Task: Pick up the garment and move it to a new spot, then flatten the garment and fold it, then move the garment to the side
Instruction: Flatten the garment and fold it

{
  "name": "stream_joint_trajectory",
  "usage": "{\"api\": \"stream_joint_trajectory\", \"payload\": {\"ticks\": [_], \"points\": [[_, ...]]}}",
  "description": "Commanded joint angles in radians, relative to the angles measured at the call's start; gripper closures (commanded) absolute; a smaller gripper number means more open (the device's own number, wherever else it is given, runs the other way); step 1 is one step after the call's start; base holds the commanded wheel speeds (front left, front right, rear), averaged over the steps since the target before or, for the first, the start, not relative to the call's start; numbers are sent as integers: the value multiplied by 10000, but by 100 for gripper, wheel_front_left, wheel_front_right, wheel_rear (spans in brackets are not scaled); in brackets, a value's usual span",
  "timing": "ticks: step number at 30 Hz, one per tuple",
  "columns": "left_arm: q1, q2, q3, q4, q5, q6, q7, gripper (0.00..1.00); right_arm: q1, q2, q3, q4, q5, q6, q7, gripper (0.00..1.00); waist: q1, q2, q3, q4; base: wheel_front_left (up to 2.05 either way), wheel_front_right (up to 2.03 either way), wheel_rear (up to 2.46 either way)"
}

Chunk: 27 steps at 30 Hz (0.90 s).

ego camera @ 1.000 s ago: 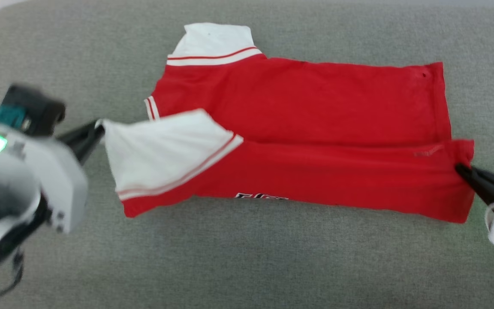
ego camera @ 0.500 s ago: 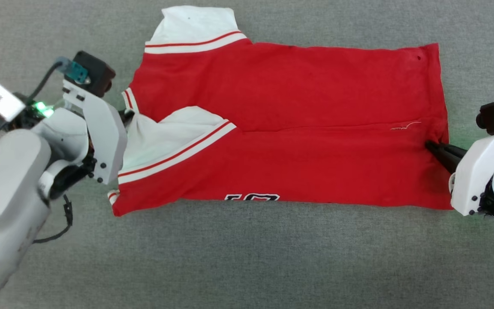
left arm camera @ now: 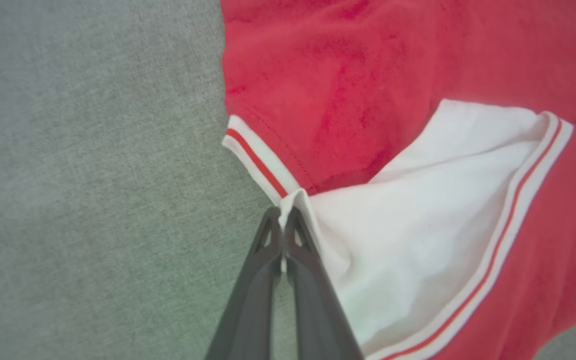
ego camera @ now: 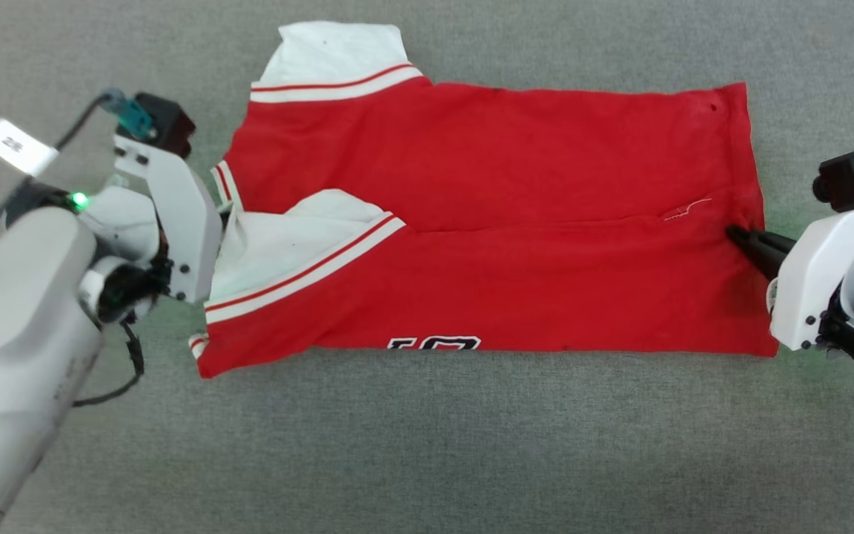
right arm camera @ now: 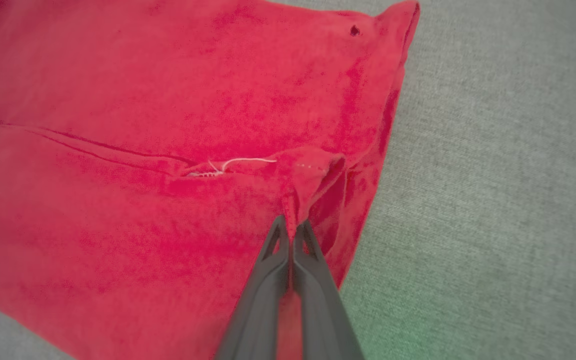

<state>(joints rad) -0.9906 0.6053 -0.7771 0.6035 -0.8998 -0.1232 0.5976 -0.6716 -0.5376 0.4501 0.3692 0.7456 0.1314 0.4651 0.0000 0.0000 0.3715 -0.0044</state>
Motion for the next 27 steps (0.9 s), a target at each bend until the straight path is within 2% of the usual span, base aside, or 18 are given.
{"api": "stream_joint_trajectory", "payload": {"ticks": [1, 2, 3, 6, 13, 18, 19, 27], "points": [[-119, 79, 73, 14, -100, -14, -23, 16, -95, -95, 43, 1, 137, -16, -169, 47, 0, 0, -182, 83, 0, 0, 0], [-142, 123, 91, -39, -79, 4, -41, 0, -75, -151, 28, -21, 159, -16, -281, 7, 0, 0, -253, 111, 0, 0, 0], [-175, 195, 107, -107, -23, 70, -78, 0, -35, -203, 20, -33, 175, -16, -360, 0, 0, 0, -319, 131, 0, 0, 0], [-76, 315, 183, -381, -105, 253, -13, 0, 147, -315, -33, -182, 217, -16, -654, 0, 0, 0, -530, 204, 0, 0, 0], [516, 636, 323, -1446, -509, 1010, 590, 0, 729, -389, -587, -802, -169, -16, -1840, 0, 0, 0, -959, 322, 0, 0, 0], [1180, 874, 336, -2395, -1055, 1786, 1576, 0, 1349, -125, -1477, -1285, -746, -16, -3029, 0, 0, 0, -1184, 316, 0, 0, 0], [1180, 874, 336, -2395, -1055, 1786, 1576, 0, 1349, -125, -1477, -1285, -746, -16, -3029, 0, 0, 0, -1184, 316, 0, 0, 0], [2074, 1181, 197, -3409, -1595, 3059, 2839, 0, 2434, 734, -3151, -2194, -1771, -16, -3808, 0, 0, 0, -1356, 60, 0, 0, 0]]}}
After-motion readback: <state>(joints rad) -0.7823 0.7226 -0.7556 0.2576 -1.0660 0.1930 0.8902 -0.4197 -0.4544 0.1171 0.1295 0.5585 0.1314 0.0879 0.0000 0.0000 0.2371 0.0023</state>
